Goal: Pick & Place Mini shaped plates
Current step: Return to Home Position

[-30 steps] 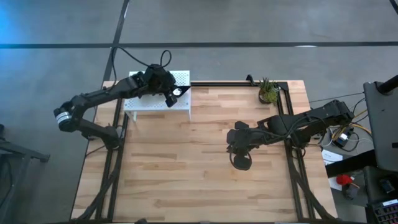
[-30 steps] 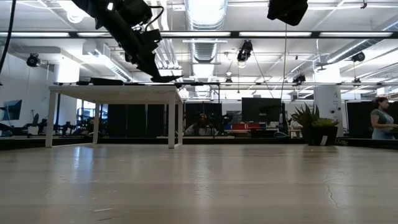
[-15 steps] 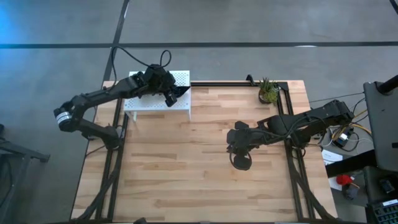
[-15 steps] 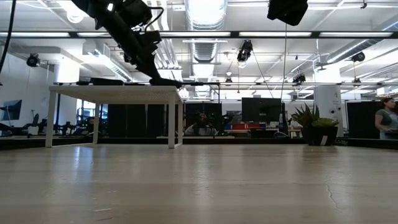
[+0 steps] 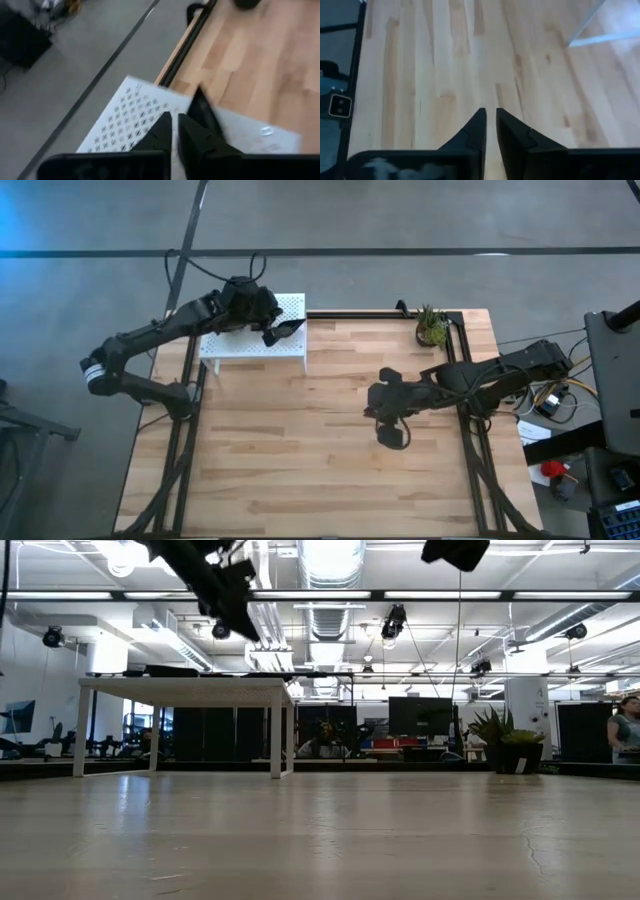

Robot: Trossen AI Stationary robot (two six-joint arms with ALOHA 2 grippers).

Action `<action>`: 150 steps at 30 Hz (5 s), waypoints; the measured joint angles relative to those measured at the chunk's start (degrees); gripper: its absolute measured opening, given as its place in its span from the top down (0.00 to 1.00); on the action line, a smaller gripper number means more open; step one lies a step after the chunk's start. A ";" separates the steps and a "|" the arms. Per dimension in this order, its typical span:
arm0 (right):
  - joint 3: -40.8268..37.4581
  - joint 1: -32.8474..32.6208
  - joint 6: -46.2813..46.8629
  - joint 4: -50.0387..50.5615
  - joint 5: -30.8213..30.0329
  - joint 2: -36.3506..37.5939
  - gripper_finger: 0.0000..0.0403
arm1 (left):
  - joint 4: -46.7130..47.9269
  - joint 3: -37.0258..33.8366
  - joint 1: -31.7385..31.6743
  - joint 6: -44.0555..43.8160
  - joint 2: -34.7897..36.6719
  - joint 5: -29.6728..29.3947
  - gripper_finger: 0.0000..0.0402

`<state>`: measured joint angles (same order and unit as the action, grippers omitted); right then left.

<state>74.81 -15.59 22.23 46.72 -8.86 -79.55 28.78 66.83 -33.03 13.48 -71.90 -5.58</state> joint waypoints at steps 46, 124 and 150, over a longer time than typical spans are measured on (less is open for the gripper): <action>-39.78 0.98 -16.60 -36.88 4.96 50.91 0.98 | -11.50 -31.58 37.85 -4.80 58.48 -0.95 1.00; -74.29 1.03 -19.42 -51.75 5.81 79.45 0.98 | -30.71 -66.03 37.81 -6.08 71.80 -3.17 1.00; -74.29 0.98 -19.91 -47.71 5.88 79.36 0.98 | -31.24 -66.38 37.81 -5.69 71.67 -3.51 1.00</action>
<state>0.51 -14.61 2.31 -0.99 -2.98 -0.19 -2.46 0.45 4.78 7.79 -0.23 -9.08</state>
